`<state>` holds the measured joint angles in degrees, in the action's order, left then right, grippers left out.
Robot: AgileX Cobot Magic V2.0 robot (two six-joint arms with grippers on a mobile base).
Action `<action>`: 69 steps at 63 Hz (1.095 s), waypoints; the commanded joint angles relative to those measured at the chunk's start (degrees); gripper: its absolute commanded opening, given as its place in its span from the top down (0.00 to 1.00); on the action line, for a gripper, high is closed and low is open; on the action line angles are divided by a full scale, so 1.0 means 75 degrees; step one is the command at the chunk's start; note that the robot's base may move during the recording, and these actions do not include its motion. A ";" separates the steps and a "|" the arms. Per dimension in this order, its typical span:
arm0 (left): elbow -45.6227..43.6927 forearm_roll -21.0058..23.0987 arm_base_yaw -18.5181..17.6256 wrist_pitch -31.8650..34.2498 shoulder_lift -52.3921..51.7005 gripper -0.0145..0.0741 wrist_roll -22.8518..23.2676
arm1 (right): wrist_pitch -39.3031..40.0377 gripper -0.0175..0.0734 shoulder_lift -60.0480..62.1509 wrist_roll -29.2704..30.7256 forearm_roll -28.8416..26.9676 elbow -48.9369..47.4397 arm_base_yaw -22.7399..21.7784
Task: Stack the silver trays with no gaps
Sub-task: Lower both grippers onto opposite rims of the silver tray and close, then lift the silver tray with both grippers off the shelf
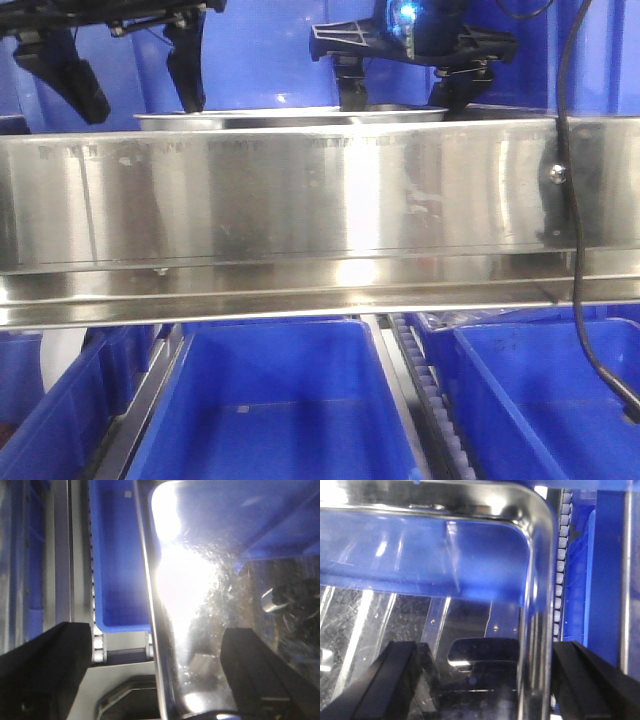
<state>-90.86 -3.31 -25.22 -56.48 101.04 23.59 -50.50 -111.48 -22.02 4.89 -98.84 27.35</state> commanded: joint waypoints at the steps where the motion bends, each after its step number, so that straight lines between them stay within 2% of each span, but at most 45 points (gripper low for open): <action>1: -0.0248 0.0012 0.0105 0.0171 -0.0310 0.35 0.0263 | 0.0161 0.13 0.0403 0.0041 0.0136 -0.0243 -0.0042; 22: -0.0263 0.0181 0.0177 0.0362 -0.0100 0.35 0.0246 | 0.0177 0.13 0.0403 0.0041 0.0136 -0.0243 -0.0042; 36: -0.0263 0.0272 0.0178 0.0347 0.0199 0.41 0.0218 | 0.0177 0.13 0.0403 0.0041 0.0136 -0.0243 -0.0042; 46: -0.0263 0.0272 0.0178 0.0362 0.0216 0.41 0.0213 | 0.0177 0.16 0.0403 0.0041 0.0136 -0.0243 -0.0042; 52: -0.0263 0.0272 0.0178 0.0362 0.0216 0.46 0.0213 | 0.0132 0.27 0.0418 0.0041 0.0136 -0.0243 -0.0042; 56: -0.0263 0.0182 0.0178 0.0399 0.0216 0.53 0.0213 | 0.0066 0.39 0.0429 0.0041 0.0136 -0.0243 -0.0042; 62: -0.0263 0.0151 0.0178 0.0436 0.0216 0.68 0.0213 | -0.0078 0.60 0.0429 0.0041 0.0136 -0.0243 -0.0042; 67: -0.0263 0.0140 0.0178 0.0436 0.0216 0.84 0.0213 | -0.0235 0.77 0.0429 0.0041 0.0136 -0.0243 -0.0042; 69: -0.0263 0.0140 0.0178 0.0436 0.0216 0.90 0.0213 | -0.0249 0.75 0.0429 0.0041 0.0136 -0.0243 -0.0042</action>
<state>-91.21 -2.12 -23.76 -54.38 104.98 24.90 -51.43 -111.48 -22.56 5.74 -99.16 26.97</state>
